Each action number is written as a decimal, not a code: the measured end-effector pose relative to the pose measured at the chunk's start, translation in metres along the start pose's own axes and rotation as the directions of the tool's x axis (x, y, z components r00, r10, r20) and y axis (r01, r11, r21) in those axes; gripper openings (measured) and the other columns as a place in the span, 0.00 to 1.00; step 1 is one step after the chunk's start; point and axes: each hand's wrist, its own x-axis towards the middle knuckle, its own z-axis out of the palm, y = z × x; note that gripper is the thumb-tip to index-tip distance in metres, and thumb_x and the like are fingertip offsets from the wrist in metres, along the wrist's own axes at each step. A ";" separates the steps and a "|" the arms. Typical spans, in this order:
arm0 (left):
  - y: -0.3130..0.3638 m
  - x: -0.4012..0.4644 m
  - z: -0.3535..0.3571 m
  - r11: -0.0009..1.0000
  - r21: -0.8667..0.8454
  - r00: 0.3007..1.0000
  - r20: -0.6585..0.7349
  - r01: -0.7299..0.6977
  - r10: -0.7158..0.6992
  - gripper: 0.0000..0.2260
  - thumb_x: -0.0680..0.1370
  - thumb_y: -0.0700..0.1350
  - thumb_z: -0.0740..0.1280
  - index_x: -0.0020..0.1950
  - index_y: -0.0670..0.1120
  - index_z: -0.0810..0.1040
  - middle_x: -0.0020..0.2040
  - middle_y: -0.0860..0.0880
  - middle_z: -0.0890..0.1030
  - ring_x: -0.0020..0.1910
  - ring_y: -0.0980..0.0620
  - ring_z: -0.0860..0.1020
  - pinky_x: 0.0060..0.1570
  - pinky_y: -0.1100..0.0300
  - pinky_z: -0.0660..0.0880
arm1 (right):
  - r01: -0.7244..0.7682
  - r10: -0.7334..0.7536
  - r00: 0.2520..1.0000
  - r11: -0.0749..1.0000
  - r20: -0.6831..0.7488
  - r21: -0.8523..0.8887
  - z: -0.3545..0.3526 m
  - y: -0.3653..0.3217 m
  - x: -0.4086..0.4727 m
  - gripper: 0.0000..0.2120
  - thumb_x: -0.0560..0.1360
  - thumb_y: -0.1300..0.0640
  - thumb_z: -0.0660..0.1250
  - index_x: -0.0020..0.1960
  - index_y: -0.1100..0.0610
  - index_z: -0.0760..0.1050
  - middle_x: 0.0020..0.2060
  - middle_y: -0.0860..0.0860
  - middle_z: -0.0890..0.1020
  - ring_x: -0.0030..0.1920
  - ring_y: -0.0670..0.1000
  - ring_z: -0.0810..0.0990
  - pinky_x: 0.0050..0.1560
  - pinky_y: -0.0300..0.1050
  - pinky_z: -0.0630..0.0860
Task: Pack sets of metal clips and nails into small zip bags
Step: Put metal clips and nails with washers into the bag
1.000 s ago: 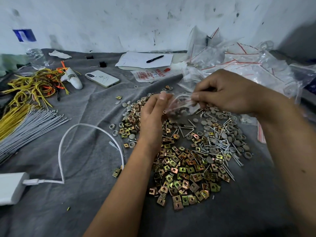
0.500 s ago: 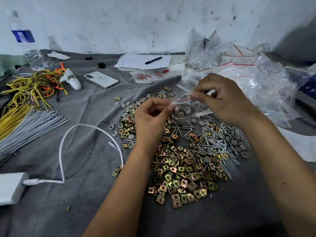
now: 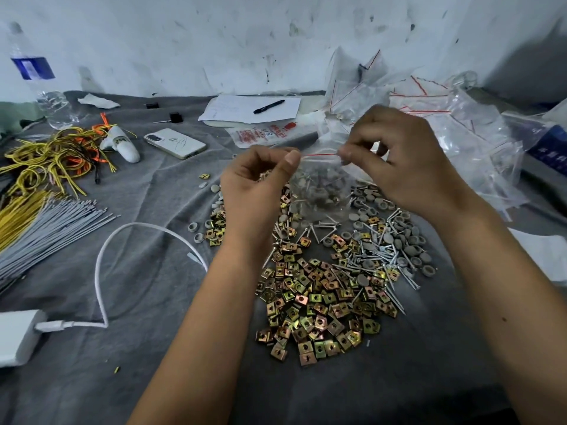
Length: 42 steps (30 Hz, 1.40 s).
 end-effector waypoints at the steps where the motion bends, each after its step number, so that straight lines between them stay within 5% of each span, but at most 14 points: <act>1: 0.001 0.001 0.002 1.000 0.007 1.000 -0.002 -0.001 0.001 0.05 0.78 0.34 0.73 0.44 0.40 0.80 0.40 0.50 0.84 0.42 0.54 0.80 0.46 0.60 0.77 | -0.017 0.017 0.999 1.000 0.050 0.001 0.000 -0.001 0.000 0.07 0.80 0.52 0.70 0.43 0.50 0.81 0.39 0.46 0.80 0.40 0.44 0.77 0.42 0.40 0.70; 6: 0.003 -0.002 0.005 0.999 -0.031 0.999 -0.032 0.021 -0.022 0.03 0.80 0.37 0.71 0.47 0.39 0.80 0.39 0.46 0.82 0.38 0.52 0.78 0.40 0.60 0.76 | -0.064 0.056 0.997 0.986 0.060 0.154 -0.001 0.000 -0.005 0.07 0.80 0.52 0.70 0.46 0.53 0.82 0.37 0.44 0.82 0.37 0.40 0.79 0.38 0.28 0.70; 8: -0.001 -0.004 0.005 1.000 -0.014 0.998 -0.049 0.025 -0.026 0.04 0.81 0.37 0.71 0.49 0.36 0.80 0.39 0.44 0.82 0.38 0.50 0.78 0.40 0.58 0.76 | -0.111 0.084 0.983 0.979 0.161 0.169 0.000 0.002 -0.008 0.05 0.78 0.52 0.72 0.48 0.53 0.83 0.40 0.42 0.83 0.37 0.38 0.80 0.39 0.28 0.72; 12: -0.010 -0.009 0.003 0.993 -0.038 0.993 0.010 0.116 -0.116 0.06 0.80 0.45 0.70 0.50 0.43 0.80 0.46 0.44 0.85 0.46 0.44 0.82 0.44 0.55 0.80 | -0.133 0.109 0.987 0.967 0.119 0.217 -0.002 0.004 -0.009 0.03 0.76 0.54 0.75 0.49 0.52 0.85 0.38 0.41 0.84 0.38 0.40 0.81 0.40 0.30 0.74; 15: -0.023 -0.014 -0.001 0.975 0.130 0.968 0.154 0.179 -0.198 0.10 0.77 0.45 0.75 0.54 0.41 0.80 0.51 0.40 0.86 0.48 0.45 0.85 0.42 0.57 0.81 | -0.127 0.106 0.977 0.987 0.184 0.103 -0.009 0.001 -0.001 0.03 0.76 0.56 0.75 0.49 0.49 0.86 0.37 0.40 0.84 0.40 0.39 0.81 0.42 0.33 0.75; 20: -0.034 -0.019 -0.005 0.968 0.189 0.959 0.197 0.165 -0.202 0.03 0.77 0.35 0.73 0.47 0.36 0.80 0.41 0.38 0.85 0.36 0.48 0.83 0.37 0.59 0.79 | -0.013 0.022 0.969 0.999 0.247 -0.037 -0.026 -0.007 0.009 0.10 0.74 0.61 0.77 0.48 0.46 0.86 0.39 0.41 0.85 0.41 0.40 0.83 0.43 0.31 0.77; 24: -0.032 -0.022 -0.003 0.972 0.135 0.964 0.164 0.190 -0.212 0.04 0.77 0.38 0.73 0.47 0.38 0.80 0.38 0.45 0.84 0.34 0.51 0.82 0.34 0.59 0.80 | -0.084 0.097 0.994 0.974 -0.054 0.211 -0.008 -0.006 0.004 0.13 0.74 0.60 0.77 0.55 0.48 0.81 0.37 0.46 0.85 0.39 0.45 0.83 0.43 0.38 0.79; 27: -0.034 -0.024 -0.005 0.968 0.082 0.962 0.116 0.239 -0.247 0.04 0.78 0.38 0.72 0.46 0.39 0.79 0.36 0.48 0.82 0.33 0.54 0.79 0.33 0.60 0.78 | -0.289 0.327 0.944 0.885 -0.045 0.365 0.018 0.005 -0.004 0.05 0.77 0.55 0.75 0.50 0.46 0.82 0.39 0.45 0.87 0.42 0.45 0.85 0.43 0.35 0.79; 30: -0.035 -0.024 -0.005 0.964 0.091 0.959 0.118 0.249 -0.259 0.04 0.78 0.38 0.72 0.48 0.37 0.79 0.38 0.46 0.85 0.35 0.52 0.83 0.35 0.59 0.80 | -0.314 0.377 0.926 0.798 -0.021 0.514 0.032 0.015 -0.014 0.06 0.78 0.56 0.73 0.45 0.46 0.85 0.41 0.48 0.88 0.44 0.49 0.86 0.44 0.37 0.80; 34: -0.035 -0.024 -0.004 0.972 0.139 0.964 0.162 0.189 -0.211 0.04 0.79 0.35 0.71 0.49 0.34 0.79 0.40 0.45 0.87 0.37 0.51 0.85 0.35 0.59 0.81 | -0.246 0.316 0.949 0.689 0.023 0.682 0.032 0.013 -0.015 0.05 0.78 0.56 0.73 0.47 0.46 0.86 0.43 0.50 0.88 0.46 0.47 0.87 0.47 0.36 0.80; 38: -0.033 -0.024 -0.004 0.973 0.182 0.980 0.112 0.143 -0.165 0.07 0.78 0.38 0.74 0.51 0.36 0.80 0.46 0.37 0.86 0.42 0.44 0.84 0.41 0.52 0.81 | -0.172 0.248 0.967 0.789 -0.050 0.590 0.028 0.011 -0.011 0.07 0.77 0.60 0.74 0.46 0.47 0.86 0.42 0.50 0.88 0.46 0.51 0.87 0.52 0.46 0.83; 40: -0.030 -0.023 -0.005 0.957 0.288 0.998 0.032 0.040 -0.051 0.11 0.77 0.45 0.77 0.54 0.43 0.79 0.51 0.42 0.85 0.50 0.44 0.84 0.50 0.46 0.82 | -0.151 0.205 0.977 0.855 -0.056 0.496 0.027 0.007 -0.011 0.04 0.76 0.59 0.76 0.48 0.51 0.86 0.41 0.49 0.87 0.44 0.49 0.86 0.49 0.44 0.82; 42: -0.027 -0.023 -0.006 0.900 0.426 0.995 -0.011 -0.088 0.103 0.16 0.76 0.52 0.77 0.59 0.48 0.77 0.56 0.49 0.82 0.56 0.50 0.81 0.54 0.50 0.81 | -0.118 0.145 0.989 0.917 -0.043 0.381 0.028 0.001 -0.012 0.04 0.74 0.58 0.77 0.49 0.53 0.86 0.39 0.46 0.86 0.42 0.46 0.85 0.45 0.39 0.80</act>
